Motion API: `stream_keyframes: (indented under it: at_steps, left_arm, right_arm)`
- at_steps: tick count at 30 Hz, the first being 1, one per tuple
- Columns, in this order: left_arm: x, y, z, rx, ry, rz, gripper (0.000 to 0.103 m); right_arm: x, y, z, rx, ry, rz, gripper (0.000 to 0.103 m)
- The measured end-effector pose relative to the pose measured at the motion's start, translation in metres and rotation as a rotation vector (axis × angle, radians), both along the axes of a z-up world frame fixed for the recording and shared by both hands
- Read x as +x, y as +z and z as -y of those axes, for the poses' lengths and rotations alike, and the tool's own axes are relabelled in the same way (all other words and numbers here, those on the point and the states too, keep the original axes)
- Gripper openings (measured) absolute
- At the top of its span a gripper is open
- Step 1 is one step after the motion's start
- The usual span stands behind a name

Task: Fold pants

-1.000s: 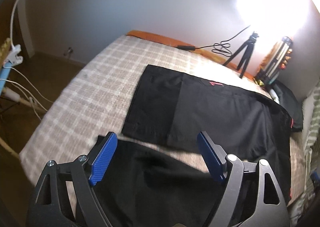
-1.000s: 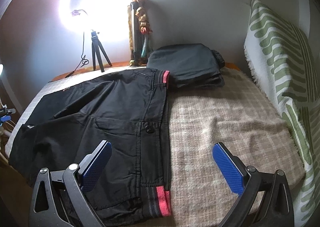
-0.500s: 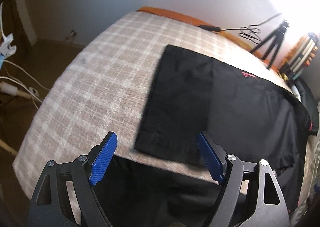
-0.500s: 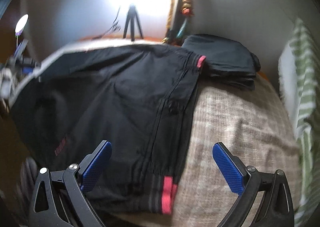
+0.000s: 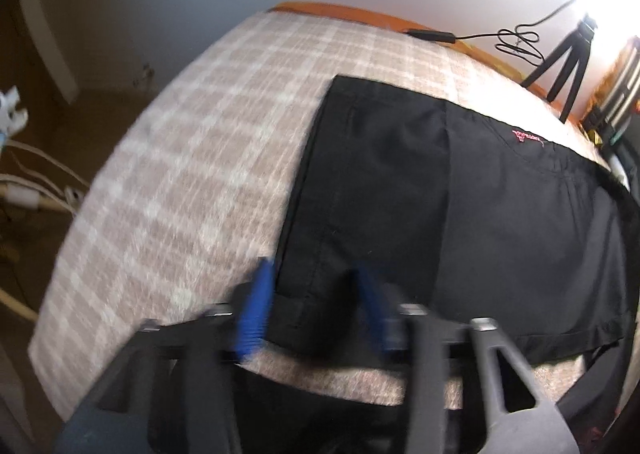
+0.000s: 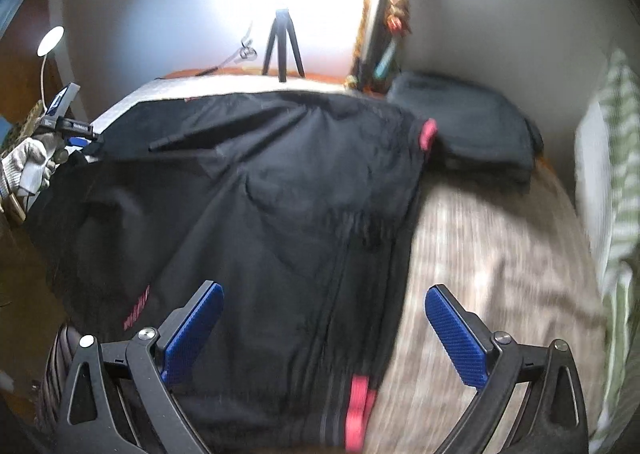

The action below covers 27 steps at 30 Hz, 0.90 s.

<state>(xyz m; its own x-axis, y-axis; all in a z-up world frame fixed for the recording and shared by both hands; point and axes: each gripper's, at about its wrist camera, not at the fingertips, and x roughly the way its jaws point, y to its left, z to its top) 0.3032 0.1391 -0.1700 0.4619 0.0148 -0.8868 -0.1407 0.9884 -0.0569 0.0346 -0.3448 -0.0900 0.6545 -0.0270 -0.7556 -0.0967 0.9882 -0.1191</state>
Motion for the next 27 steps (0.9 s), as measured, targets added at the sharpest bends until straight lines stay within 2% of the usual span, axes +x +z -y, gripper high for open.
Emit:
stream_keyframes:
  at_steps: [2, 4, 10, 14, 16, 17, 18, 20, 23, 27]
  left_arm:
    - [0.004, 0.002, 0.007, 0.037, -0.013, 0.015, 0.008]
    - [0.008, 0.004, 0.009, 0.054, -0.017, 0.031, 0.004]
    - [0.013, 0.012, -0.009, 0.027, 0.001, 0.073, 0.002]
    - [0.019, 0.015, -0.018, -0.009, 0.009, 0.089, 0.002]
    - [0.033, 0.017, -0.023, -0.09, -0.013, 0.078, 0.009]
    - [0.04, 0.018, -0.024, -0.111, -0.022, 0.076, 0.018]
    - [0.049, 0.02, -0.023, -0.124, -0.042, 0.078, 0.037]
    - [0.068, 0.021, -0.019, -0.134, -0.07, 0.07, 0.067]
    - [0.098, 0.02, -0.012, -0.139, -0.106, 0.071, 0.069]
    - [0.137, 0.01, -0.003, -0.138, -0.141, 0.027, 0.072]
  right_arm:
    - [0.018, 0.007, -0.009, -0.035, 0.027, 0.023, 0.102]
    - [0.034, 0.014, -0.015, -0.055, 0.061, 0.038, 0.102]
    - [0.109, 0.036, -0.033, -0.133, 0.205, 0.077, 0.102]
    - [0.184, 0.036, -0.04, -0.137, 0.307, 0.053, 0.102]
    - [0.217, 0.027, -0.046, -0.155, 0.379, 0.019, 0.102]
    - [0.236, 0.019, -0.049, -0.173, 0.402, -0.006, 0.102]
    - [0.25, 0.013, -0.049, -0.175, 0.409, -0.029, 0.102]
    - [0.28, 0.0, -0.047, -0.131, 0.424, -0.088, 0.102]
    - [0.311, -0.015, -0.042, -0.096, 0.432, -0.143, 0.102]
    - [0.345, -0.036, -0.035, -0.098, 0.428, -0.197, 0.102]
